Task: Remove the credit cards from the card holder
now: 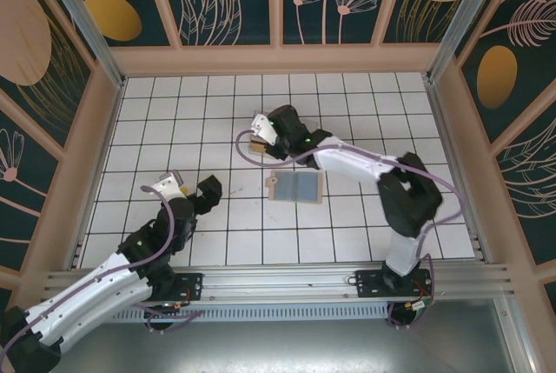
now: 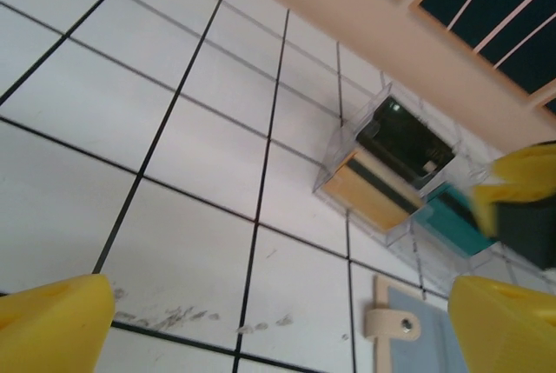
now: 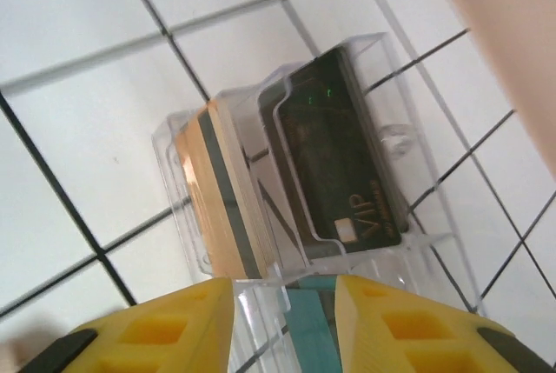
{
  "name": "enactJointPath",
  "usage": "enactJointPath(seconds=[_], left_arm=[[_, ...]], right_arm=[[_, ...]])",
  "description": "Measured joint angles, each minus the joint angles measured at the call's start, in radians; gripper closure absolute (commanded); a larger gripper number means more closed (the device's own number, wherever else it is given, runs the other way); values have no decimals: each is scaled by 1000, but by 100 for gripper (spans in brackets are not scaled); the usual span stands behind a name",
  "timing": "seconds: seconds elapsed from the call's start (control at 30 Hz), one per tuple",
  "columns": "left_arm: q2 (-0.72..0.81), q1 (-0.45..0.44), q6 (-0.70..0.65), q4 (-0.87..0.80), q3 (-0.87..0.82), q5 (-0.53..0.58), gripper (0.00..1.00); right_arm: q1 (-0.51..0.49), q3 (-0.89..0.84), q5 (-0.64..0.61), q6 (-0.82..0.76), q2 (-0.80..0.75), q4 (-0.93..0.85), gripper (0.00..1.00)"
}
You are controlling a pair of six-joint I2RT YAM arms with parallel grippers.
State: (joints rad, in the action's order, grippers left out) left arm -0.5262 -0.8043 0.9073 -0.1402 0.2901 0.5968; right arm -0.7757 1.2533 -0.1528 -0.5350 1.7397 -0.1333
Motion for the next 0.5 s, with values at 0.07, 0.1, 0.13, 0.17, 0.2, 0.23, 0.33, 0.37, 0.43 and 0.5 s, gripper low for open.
enactJointPath(seconds=[0.07,0.1,0.13,0.17,0.2,0.23,0.33,0.37,0.43,0.5], left_arm=[[-60,0,-2,2,15,-17,1],[-87,0,-4,5,23,-24,1],[-118,0,-5,9,35,-33,1],[-155,0,-7,14,49,-40,1],[-182,0,-8,17,60,-41,1],[-218,0,-9,17,77,-42,1],[-326,0,-20,33,129,-37,1],[-363,0,-28,44,144,-34,1],[-447,0,-49,74,174,-21,1],[-524,6,-67,95,201,2,2]], right_arm=[[10,-100,29,61,-119,61,59],[19,-153,42,97,-179,96,58],[34,-219,56,135,-250,137,47],[54,-281,68,180,-320,171,31],[77,-335,77,222,-381,201,19],[107,-396,89,264,-449,238,11],[209,-563,103,382,-638,324,1],[235,-604,103,407,-688,343,1],[288,-699,86,465,-797,382,1],[304,-757,43,504,-864,407,1]])
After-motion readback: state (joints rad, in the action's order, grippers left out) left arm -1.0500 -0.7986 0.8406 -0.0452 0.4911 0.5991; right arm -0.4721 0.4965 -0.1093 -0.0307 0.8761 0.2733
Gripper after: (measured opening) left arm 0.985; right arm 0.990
